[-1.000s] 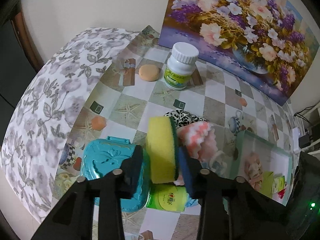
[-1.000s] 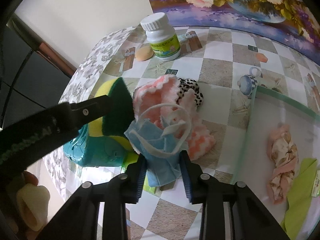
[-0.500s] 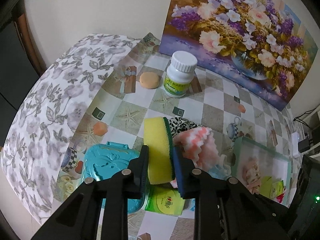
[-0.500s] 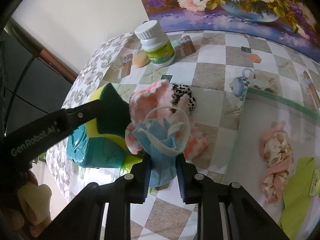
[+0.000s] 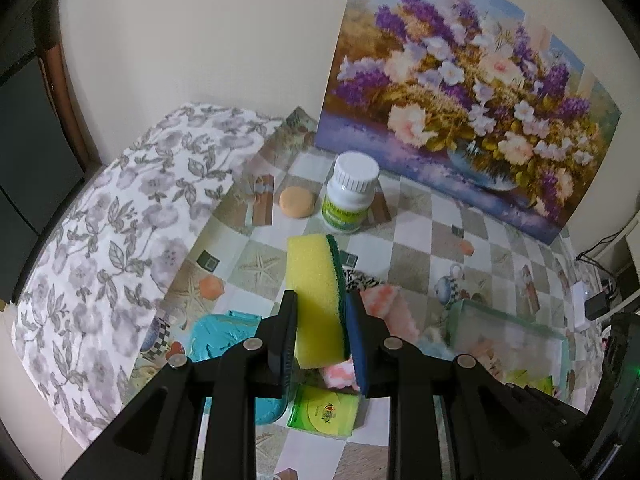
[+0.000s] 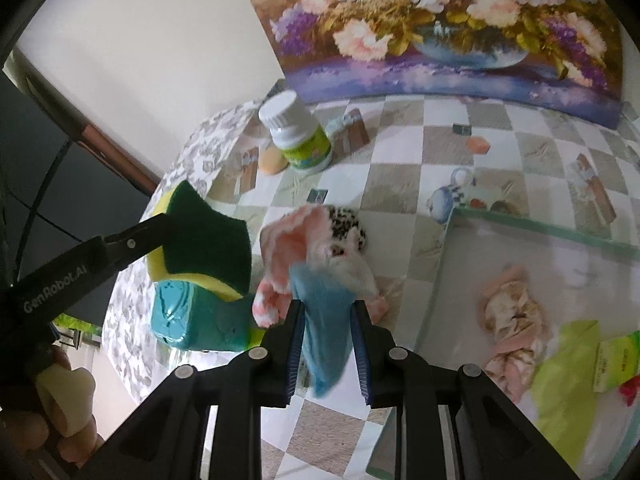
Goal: Organize soft objects
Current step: 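Lift the sponge with left gripper while right gripper lifts the blue mask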
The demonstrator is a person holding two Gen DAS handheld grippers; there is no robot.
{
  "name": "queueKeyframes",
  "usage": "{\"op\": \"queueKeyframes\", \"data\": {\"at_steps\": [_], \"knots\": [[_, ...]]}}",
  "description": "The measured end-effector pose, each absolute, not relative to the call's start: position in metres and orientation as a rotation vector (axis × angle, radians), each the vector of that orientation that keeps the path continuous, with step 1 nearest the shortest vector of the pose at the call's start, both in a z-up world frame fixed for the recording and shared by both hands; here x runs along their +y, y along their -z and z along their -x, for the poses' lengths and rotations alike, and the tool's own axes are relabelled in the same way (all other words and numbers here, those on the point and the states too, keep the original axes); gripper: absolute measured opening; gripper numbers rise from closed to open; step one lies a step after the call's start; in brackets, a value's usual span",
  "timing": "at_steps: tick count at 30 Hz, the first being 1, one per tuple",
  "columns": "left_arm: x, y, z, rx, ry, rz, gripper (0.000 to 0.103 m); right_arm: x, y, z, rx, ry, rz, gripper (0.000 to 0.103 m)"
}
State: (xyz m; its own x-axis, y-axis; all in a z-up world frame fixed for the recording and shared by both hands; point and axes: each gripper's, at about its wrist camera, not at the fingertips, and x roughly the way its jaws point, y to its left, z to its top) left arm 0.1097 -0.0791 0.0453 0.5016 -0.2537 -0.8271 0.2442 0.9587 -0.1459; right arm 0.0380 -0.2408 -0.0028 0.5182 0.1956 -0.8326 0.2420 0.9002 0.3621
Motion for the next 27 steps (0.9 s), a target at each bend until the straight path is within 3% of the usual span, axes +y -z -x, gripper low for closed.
{"op": "queueKeyframes", "data": {"at_steps": [5,16,18,20,27], "knots": [[-0.079,-0.058,-0.104,0.966,0.302,0.007,0.025,-0.245,-0.012,-0.034,1.000,0.029,-0.465,0.022],[-0.086,-0.044,-0.106,1.011,0.299,-0.011,0.025,-0.256,0.013,-0.038,1.057,0.095,-0.442,0.024],[-0.086,-0.043,-0.105,1.013,0.300,-0.007,0.025,-0.257,0.015,-0.039,1.056,0.102,-0.435,0.031],[-0.086,-0.042,-0.105,1.017,0.301,-0.005,0.025,-0.258,0.019,-0.041,1.067,0.131,-0.415,0.047],[-0.086,-0.038,-0.107,1.033,0.306,0.004,0.025,-0.255,0.036,-0.046,1.115,0.154,-0.381,0.049]]}}
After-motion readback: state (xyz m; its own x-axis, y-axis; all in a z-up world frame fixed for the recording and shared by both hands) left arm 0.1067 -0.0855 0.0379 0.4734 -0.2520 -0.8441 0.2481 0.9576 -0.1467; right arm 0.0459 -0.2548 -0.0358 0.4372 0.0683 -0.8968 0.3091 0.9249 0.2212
